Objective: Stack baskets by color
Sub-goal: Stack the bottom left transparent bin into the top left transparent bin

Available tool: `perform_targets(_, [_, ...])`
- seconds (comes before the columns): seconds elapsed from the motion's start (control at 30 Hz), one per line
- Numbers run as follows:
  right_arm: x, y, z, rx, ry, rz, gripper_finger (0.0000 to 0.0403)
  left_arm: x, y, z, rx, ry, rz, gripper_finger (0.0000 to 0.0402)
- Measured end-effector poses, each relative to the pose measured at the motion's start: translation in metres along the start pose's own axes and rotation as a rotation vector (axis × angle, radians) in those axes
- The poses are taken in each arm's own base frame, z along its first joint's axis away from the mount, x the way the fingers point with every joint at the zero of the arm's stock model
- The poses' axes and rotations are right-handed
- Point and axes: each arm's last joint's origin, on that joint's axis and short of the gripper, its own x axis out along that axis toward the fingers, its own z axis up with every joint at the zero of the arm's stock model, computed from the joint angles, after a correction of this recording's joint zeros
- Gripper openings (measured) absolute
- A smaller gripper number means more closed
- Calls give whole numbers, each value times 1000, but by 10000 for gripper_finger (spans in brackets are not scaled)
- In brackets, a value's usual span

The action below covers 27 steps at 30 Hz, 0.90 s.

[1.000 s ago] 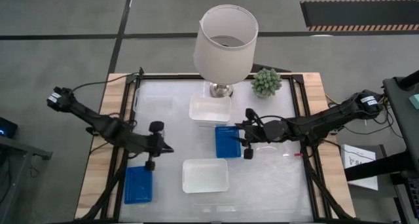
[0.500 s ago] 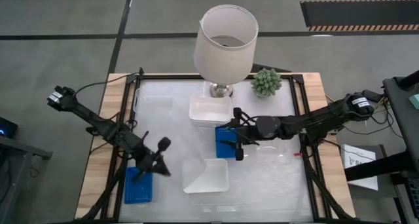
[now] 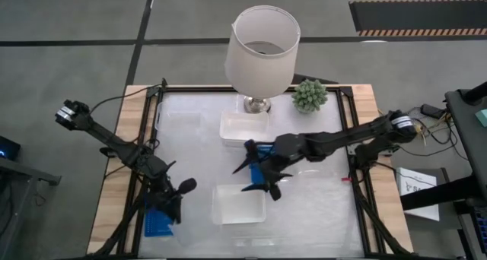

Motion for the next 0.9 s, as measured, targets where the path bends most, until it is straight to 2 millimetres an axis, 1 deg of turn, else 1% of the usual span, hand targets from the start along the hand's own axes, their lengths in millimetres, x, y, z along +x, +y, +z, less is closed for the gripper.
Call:
perform_targets(0.1, [18,-8,-5,-46,26,31,265,2,0,-2,24,-17,-20,0])
perform_targets(0.2, [35,-17,-13,-89,16,85,258,4,1,-3,28,-18,-21,0])
perform_targets(0.3, [48,-28,-17,-118,-15,161,250,8,2,-6,31,-19,-20,0])
perform_targets(0.43, [60,-43,-20,-105,-107,312,241,13,4,-10,23,-7,-26,0])
perform_targets(0.57, [68,-53,-23,-83,-210,463,235,14,4,-11,28,1,-27,0])
perform_targets(0.7, [78,-57,-24,-77,-225,487,230,15,5,-13,56,14,-7,0])
perform_targets(0.9, [94,-58,-31,-71,-267,569,223,18,7,-20,37,46,-5,0])
